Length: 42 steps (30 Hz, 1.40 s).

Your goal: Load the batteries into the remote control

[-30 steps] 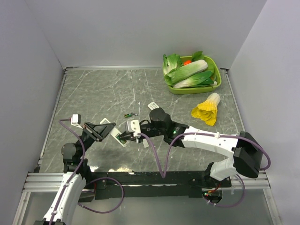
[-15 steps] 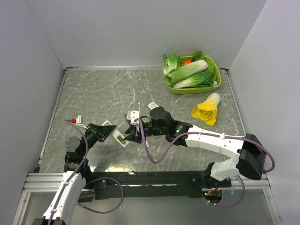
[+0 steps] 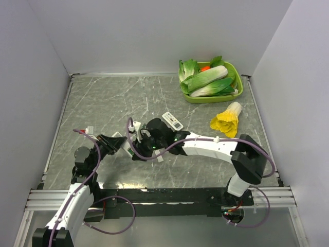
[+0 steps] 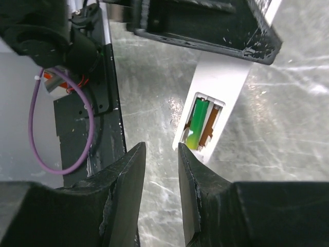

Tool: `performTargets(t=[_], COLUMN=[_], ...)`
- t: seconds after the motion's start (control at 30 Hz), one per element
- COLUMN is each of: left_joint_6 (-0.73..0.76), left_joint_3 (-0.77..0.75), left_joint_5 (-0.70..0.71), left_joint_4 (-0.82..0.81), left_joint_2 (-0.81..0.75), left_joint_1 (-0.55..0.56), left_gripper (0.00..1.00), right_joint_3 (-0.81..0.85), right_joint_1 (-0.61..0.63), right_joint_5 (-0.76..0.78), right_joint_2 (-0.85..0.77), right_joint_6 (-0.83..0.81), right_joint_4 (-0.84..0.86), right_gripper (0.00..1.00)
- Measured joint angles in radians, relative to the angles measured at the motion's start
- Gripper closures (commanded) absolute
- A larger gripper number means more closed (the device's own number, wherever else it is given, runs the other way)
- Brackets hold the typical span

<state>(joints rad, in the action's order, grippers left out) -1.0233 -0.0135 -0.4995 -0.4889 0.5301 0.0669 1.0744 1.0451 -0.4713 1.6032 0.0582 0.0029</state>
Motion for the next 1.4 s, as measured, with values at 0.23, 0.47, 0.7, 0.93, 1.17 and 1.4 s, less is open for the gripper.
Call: performTargets(t=[0.23,0.47,0.7,0.93,1.17,1.4], left_joint_6=[0.017,0.034,0.042,0.04,0.038,0.034], left_joint_3=[0.0,0.0,0.0,0.0,0.0,0.0], left_joint_5=[0.002,0.008,0.025,0.027,0.031,0.045], left_joint_4=[-0.005,-0.008,-0.003,-0.003,0.003,0.016], left_joint_2=[-0.003,-0.003,-0.011,-0.009,0.0,0.053], left_joint_1=[0.006,0.014,0.023,0.028,0.031,0.035], left_gripper=[0.98,0.98,0.98,0.98,0.98,0.98], right_joint_3=[0.047,0.085,0.084,0.067,0.061,0.049], right_joint_1=[0.001,0.002,0.002,0.002,0.002,0.003], right_joint_5=[-0.013,-0.007,0.025,0.083,0.13,0.197], right_joint_2=[0.095,0.119,0.114,0.085,0.067,0.067], right_joint_6=[0.063,0.084,0.09,0.089,0.084,0.084], right_joint_4=[0.001,-0.008,-0.003,-0.004,0.005,0.005], right_gripper=[0.61,0.61,0.61,0.65,0.69,0.73])
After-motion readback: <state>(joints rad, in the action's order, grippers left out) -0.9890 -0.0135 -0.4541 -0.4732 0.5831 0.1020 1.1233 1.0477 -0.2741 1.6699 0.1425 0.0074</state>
